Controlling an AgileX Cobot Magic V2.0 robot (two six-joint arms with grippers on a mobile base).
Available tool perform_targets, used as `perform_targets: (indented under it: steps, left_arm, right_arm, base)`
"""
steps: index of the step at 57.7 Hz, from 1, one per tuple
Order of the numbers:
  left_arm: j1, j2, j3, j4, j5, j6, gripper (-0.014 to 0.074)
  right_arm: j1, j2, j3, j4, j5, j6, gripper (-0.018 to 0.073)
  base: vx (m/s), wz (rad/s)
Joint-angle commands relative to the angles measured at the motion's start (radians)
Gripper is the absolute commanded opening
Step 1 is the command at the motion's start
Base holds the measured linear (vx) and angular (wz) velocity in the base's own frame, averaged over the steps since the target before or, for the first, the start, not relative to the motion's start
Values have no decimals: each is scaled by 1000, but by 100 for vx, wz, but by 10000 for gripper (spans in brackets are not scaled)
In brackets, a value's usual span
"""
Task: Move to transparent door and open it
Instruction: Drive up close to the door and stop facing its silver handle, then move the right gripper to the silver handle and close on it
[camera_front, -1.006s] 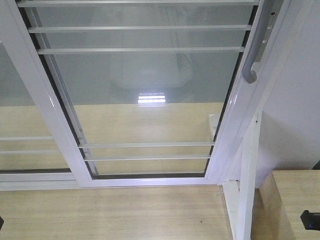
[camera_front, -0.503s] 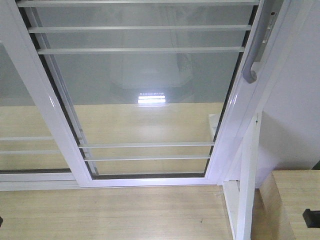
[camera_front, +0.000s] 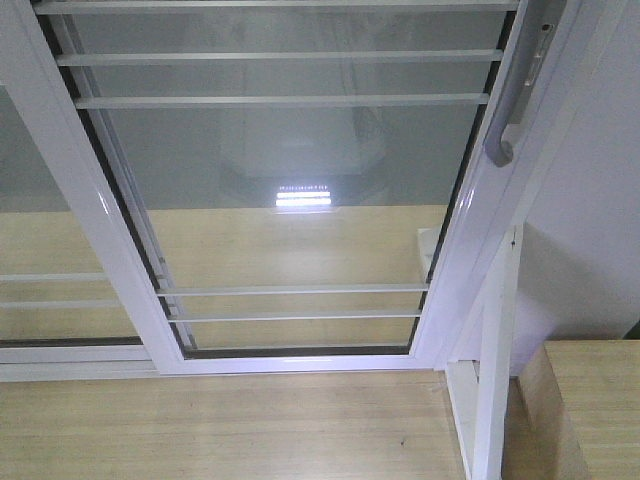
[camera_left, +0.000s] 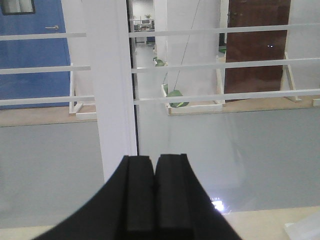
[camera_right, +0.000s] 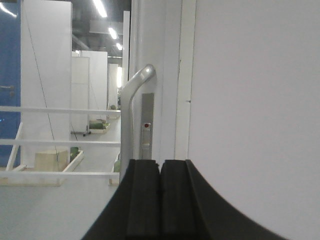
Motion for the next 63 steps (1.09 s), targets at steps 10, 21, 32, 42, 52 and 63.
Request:
perform_targets:
  steps: [10,21,32,42,52,63]
  left_arm:
    - [-5,7,3,-15,-174,-8,2]
    - [-5,64,-78,-60,-185,-19,2]
    - [-5,339,-257,-64,-183,-14,2]
    - [-5,659,-439,-60,-211,0,2]
    - [-5,942,-565,-60,-342,2,2]
    - [-5,1131,-617,-63,-535,-5,2]
  right_arm:
    - [-2,18,-16,48,-96,127,-5]
    - [-2,85,-123,42,134,106,-5]
    - [-2,357,-322,42,187,48,-5]
    - [-2,684,-526,25,184,-27,-5]
    - [-2,989,-700,19,162,-52,-5]
    - [-2,1200,-797,23,34,-45,-5]
  base:
    - [0,0]
    - [0,0]
    - [0,0]
    - [0,0]
    - [0,0]
    - [0,0]
